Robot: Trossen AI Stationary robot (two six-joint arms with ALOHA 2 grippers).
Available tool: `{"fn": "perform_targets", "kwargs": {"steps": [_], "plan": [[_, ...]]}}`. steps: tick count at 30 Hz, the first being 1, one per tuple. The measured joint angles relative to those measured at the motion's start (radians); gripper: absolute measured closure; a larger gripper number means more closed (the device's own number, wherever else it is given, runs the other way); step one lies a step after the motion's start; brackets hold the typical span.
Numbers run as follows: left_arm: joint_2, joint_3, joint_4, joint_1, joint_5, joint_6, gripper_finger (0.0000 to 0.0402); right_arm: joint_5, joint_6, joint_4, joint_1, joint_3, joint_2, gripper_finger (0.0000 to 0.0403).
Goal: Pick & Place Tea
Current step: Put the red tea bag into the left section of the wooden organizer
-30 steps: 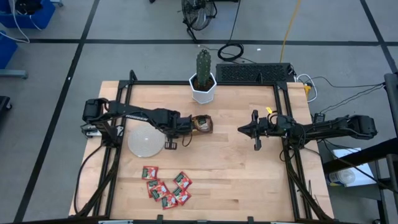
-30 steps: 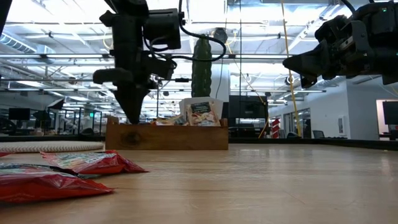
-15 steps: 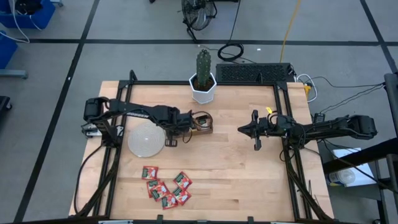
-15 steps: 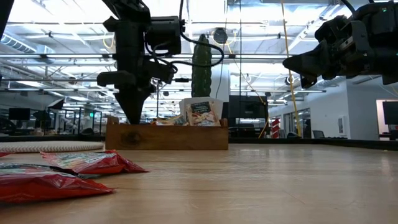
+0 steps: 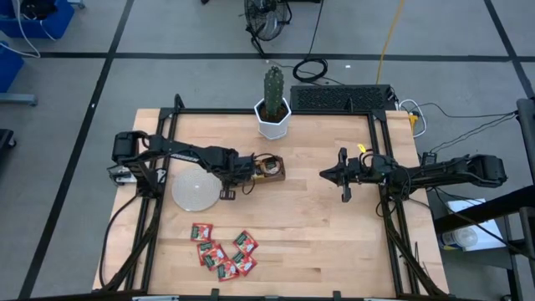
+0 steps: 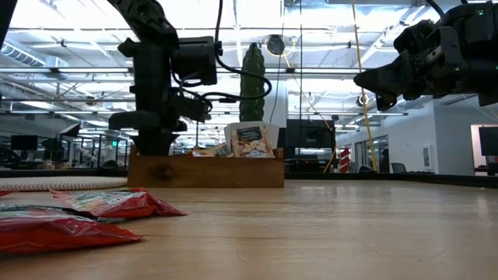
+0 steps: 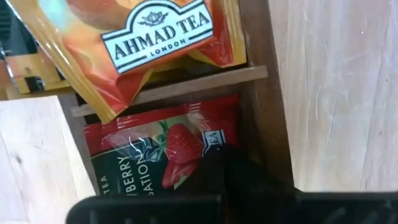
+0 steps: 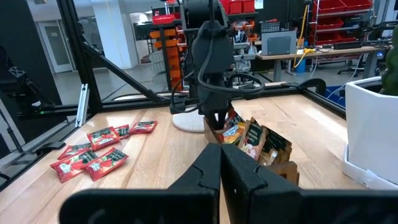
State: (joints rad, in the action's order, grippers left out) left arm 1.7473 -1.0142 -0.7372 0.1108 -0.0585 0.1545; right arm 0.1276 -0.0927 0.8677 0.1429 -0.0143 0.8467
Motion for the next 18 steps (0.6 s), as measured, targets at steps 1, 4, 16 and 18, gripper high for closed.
{"fn": "perform_targets", "kwargs": {"steps": [1, 4, 16, 18], "plan": [[0.0, 0.0, 0.001, -0.002, -0.015, -0.006, 0.0401, 0.0, 0.0, 0.0, 0.0, 0.0, 0.0, 0.0403], [0.001, 0.001, -0.002, -0.018, -0.105, -0.011, 0.0401, 0.0, 0.0, 0.0, 0.0, 0.0, 0.0, 0.0403], [0.007, 0.006, -0.007, -0.099, -0.349, -0.039, 0.0401, 0.0, 0.0, 0.0, 0.0, 0.0, 0.0, 0.0403], [0.007, 0.006, -0.001, -0.109, -0.387, -0.052, 0.0401, 0.0, 0.0, 0.0, 0.0, 0.0, 0.0, 0.0403]]}}
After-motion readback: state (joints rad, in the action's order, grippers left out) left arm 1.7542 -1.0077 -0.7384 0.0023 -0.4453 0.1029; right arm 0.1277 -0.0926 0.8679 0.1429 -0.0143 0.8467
